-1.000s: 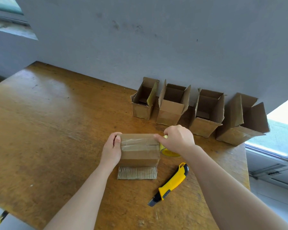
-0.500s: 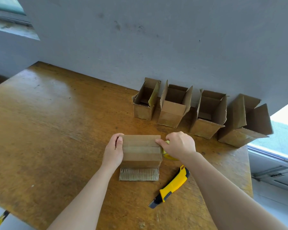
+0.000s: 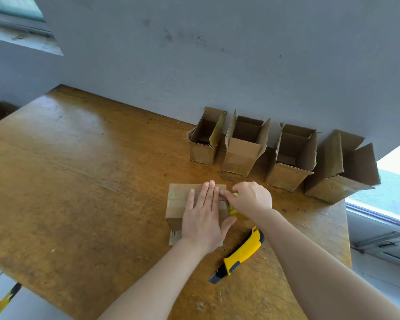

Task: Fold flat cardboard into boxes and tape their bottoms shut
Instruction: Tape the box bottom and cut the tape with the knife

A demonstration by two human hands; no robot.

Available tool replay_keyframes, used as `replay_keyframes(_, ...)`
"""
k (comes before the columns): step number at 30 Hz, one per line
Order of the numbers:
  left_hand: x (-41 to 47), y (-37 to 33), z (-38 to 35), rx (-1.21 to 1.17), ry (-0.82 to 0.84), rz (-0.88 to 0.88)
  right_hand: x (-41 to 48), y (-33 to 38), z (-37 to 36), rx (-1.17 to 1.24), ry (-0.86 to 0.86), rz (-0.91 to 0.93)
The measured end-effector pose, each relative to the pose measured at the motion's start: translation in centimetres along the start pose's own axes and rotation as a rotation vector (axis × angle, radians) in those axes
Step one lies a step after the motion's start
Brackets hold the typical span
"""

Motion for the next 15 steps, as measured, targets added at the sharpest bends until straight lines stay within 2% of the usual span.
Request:
replay_keyframes(5, -0.6, 2.2, 0.2, 0.058, -0.002, -0.173, 0.0, 0.2, -0.1, 0.028, 0.025, -0.01)
replay_keyframes(15, 0.8, 9.7, 1.4, 0.076, 0.029, 0.168, -2.5, 3.9, -1.6, 0.199, 0.135, -0.116)
Point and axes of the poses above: each hand's wrist, its own x-axis towards the middle knuckle, its own z-axis out of the back of the hand, y = z × x, the point moved 5 cm from there along x, towards the middle knuckle, and after that the axes turned 7 degrees about -y, right-handed, at the moved point
